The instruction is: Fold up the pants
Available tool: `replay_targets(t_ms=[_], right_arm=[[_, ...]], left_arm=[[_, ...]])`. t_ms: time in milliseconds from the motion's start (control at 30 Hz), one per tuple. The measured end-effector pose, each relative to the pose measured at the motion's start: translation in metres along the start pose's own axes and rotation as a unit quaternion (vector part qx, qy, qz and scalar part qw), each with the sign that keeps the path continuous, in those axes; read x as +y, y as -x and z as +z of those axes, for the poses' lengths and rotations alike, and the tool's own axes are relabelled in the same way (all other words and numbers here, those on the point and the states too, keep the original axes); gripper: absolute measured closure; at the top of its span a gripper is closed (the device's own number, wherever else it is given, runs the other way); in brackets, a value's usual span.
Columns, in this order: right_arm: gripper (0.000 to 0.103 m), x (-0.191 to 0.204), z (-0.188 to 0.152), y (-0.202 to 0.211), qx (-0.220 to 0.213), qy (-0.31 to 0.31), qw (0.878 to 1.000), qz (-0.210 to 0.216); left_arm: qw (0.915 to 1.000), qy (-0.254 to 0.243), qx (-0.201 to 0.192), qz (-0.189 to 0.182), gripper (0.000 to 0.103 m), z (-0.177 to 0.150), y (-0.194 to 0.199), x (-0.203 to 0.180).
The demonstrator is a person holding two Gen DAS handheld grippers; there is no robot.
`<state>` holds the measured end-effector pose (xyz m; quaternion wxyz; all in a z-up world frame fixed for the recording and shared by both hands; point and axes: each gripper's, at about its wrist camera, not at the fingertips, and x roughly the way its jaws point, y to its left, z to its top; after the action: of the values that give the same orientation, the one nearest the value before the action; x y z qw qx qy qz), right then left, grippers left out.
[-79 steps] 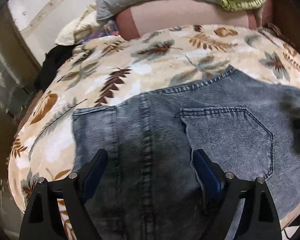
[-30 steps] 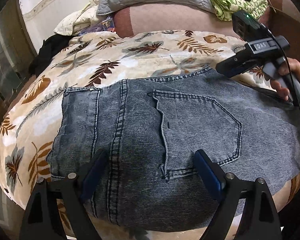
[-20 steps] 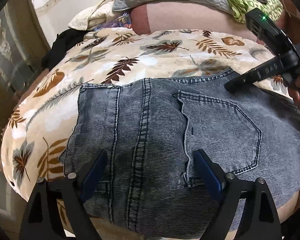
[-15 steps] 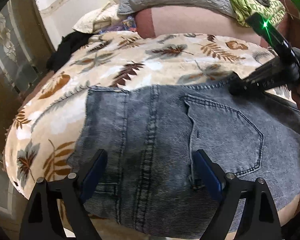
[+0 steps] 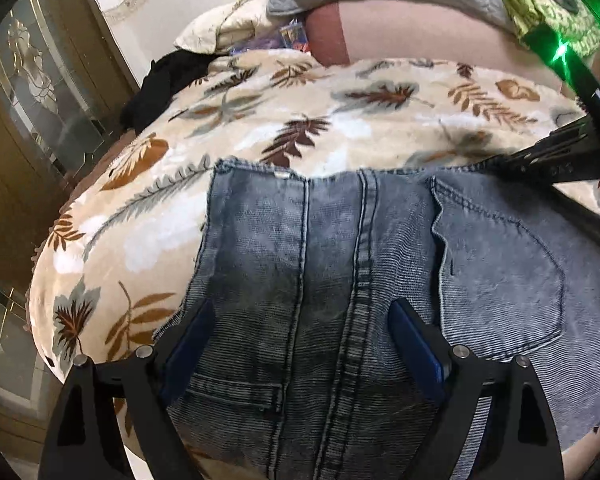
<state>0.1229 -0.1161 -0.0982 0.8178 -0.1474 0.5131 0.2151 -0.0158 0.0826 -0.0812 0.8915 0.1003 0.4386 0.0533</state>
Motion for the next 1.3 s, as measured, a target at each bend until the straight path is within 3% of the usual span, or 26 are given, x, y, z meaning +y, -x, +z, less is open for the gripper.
replay_targets(t_ms=[133,233,333,400,433,467,500,533,600,667,733,833,900,1000,1067,1133,1233,1300], right_arm=[[0.085,-0.01,-0.01,0.031,-0.041,-0.044,0.997,0.038],[0.083,-0.03,-0.035,0.089,-0.094,-0.107,0.988,0.063],[0.081,-0.055,-0.084,0.15,-0.119,-0.152,0.981,0.021],[0.077,-0.083,-0.136,0.195,-0.138,-0.203,0.969,-0.004],[0.067,-0.096,-0.162,0.216,-0.146,-0.233,0.961,-0.023],[0.05,-0.109,-0.196,0.24,-0.151,-0.268,0.95,-0.052],[0.042,-0.116,-0.219,0.256,-0.156,-0.289,0.941,-0.074],[0.037,-0.121,-0.245,0.275,-0.169,-0.31,0.931,-0.096],[0.036,-0.12,-0.293,0.311,-0.198,-0.338,0.91,-0.132],[0.023,-0.109,-0.33,0.332,-0.195,-0.353,0.894,-0.194],[0.0,-0.103,-0.349,0.329,-0.176,-0.363,0.894,-0.196],[0.0,-0.1,-0.376,0.302,-0.146,-0.398,0.892,-0.158],[0.0,-0.102,-0.398,0.284,-0.14,-0.437,0.879,-0.129],[0.0,-0.099,-0.423,0.266,-0.167,-0.474,0.862,-0.073],[0.0,-0.097,-0.428,0.257,-0.173,-0.485,0.856,-0.049],[0.002,-0.1,-0.433,0.249,-0.17,-0.513,0.841,-0.021],[0.002,-0.097,-0.439,0.245,-0.191,-0.556,0.809,0.016],[0.002,-0.094,-0.44,0.241,-0.196,-0.573,0.796,0.019]], left_arm=[[1.0,-0.007,-0.006,0.002,0.013,-0.003,0.0,0.0],[0.9999,-0.008,-0.012,0.005,0.013,-0.004,0.003,0.0],[0.9995,-0.011,-0.03,0.005,0.014,-0.006,0.012,-0.004],[0.9987,-0.018,-0.046,-0.014,0.014,-0.008,0.022,-0.01],[0.9982,-0.021,-0.053,-0.02,0.014,-0.008,0.027,-0.013],[0.997,-0.029,-0.067,-0.024,0.014,-0.01,0.034,-0.018],[0.996,-0.037,-0.077,-0.028,0.014,-0.012,0.04,-0.023],[0.9947,-0.048,-0.085,-0.033,0.014,-0.013,0.046,-0.03],[0.9916,-0.07,-0.093,-0.057,0.014,-0.018,0.058,-0.045],[0.9883,-0.1,-0.094,-0.066,0.014,-0.024,0.068,-0.066],[0.9856,-0.123,-0.09,-0.073,0.014,-0.027,0.074,-0.082],[0.9837,-0.14,-0.073,-0.085,0.014,-0.027,0.08,-0.1],[0.9834,-0.139,-0.054,-0.103,0.014,-0.025,0.083,-0.107],[0.9779,-0.159,-0.054,-0.125,0.014,-0.017,0.095,-0.123],[0.97,-0.191,-0.064,-0.136,0.014,-0.009,0.108,-0.145],[0.9621,-0.217,-0.067,-0.151,0.014,0.002,0.123,-0.172],[0.9468,-0.254,-0.073,-0.184,0.014,0.016,0.147,-0.214],[0.9341,-0.285,-0.075,-0.202,0.014,0.023,0.159,-0.248]])
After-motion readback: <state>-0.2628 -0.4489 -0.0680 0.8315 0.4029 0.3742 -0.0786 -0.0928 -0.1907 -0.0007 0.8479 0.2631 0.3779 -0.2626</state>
